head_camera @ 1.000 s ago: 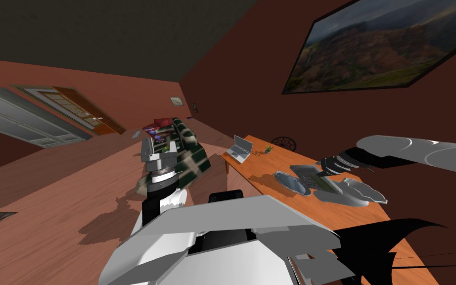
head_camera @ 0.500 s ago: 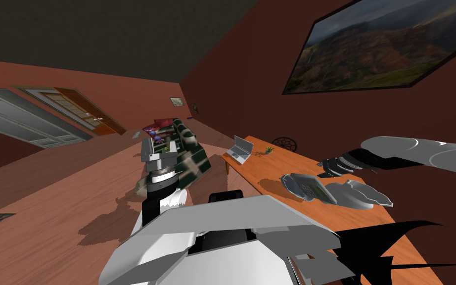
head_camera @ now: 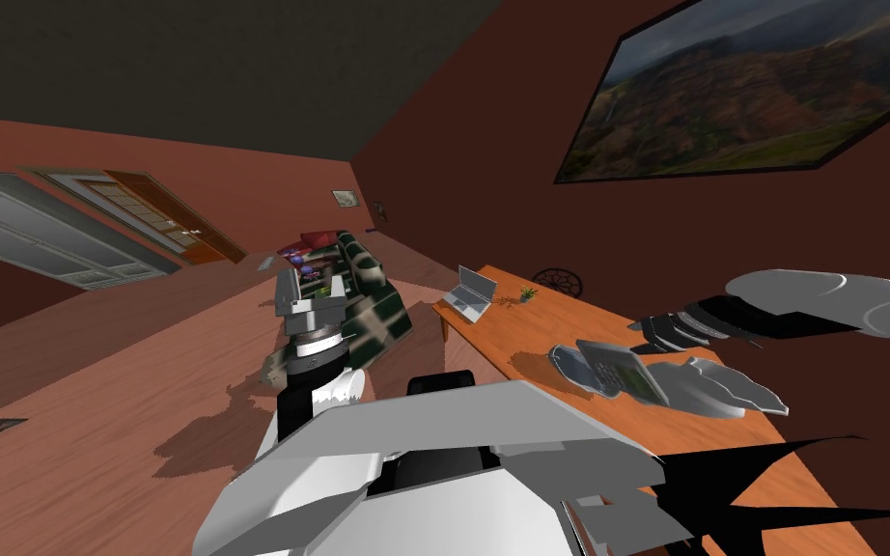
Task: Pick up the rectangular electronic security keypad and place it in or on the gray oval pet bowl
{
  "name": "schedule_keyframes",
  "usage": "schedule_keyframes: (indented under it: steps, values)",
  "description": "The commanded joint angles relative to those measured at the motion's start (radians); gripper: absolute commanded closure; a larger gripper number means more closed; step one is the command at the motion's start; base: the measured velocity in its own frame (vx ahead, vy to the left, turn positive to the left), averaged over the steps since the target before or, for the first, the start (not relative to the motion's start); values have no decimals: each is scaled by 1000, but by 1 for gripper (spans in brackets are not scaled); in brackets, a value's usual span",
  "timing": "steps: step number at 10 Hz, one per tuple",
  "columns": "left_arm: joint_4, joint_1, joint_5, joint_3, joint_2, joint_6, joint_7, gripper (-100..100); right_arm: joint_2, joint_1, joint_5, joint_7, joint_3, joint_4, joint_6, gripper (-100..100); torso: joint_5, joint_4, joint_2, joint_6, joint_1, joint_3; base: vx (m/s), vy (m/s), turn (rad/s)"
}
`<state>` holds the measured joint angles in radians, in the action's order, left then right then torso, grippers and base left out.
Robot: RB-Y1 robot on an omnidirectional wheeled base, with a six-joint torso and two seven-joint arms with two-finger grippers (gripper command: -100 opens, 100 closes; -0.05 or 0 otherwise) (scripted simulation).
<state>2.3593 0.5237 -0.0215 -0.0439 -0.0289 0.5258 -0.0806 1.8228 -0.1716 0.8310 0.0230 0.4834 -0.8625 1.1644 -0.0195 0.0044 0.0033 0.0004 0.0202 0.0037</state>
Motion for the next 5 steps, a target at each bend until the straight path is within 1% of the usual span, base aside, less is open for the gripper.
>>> schedule_keyframes:
  steps: [1, 2, 3, 4, 5]
  values:
    - [0, 0, 0, 0, 0, 0, 0, 0, 0, 22, -50, 44, 50, 22, 6, -100, 0, 0, 0, 0, 0, 0, 55, 18, 0]
    - [0, 0, 0, 0, 0, 0, 0, 0, 0, 22, -62, 44, 80, 22, 6, -100, 0, 0, -1, 0, 0, -1, 30, 7, 3]
    - [0, 0, 0, 0, 0, 0, 0, 0, 0, 22, -62, 44, 105, 22, 6, -100, 0, 0, 0, 0, 0, 0, 8, 0, 1]
    - [0, 0, 0, 0, 0, 0, 0, 0, 2, 64, -114, 96, 139, 67, 25, -100, 0, 0, 1, 0, -1, 0, 38, 8, 3]
    - [0, 0, 0, 0, 0, 0, 0, 0, 2, 68, -137, 109, 168, 72, 25, -100, 0, 0, 0, 0, 0, 0, 62, 10, 2]
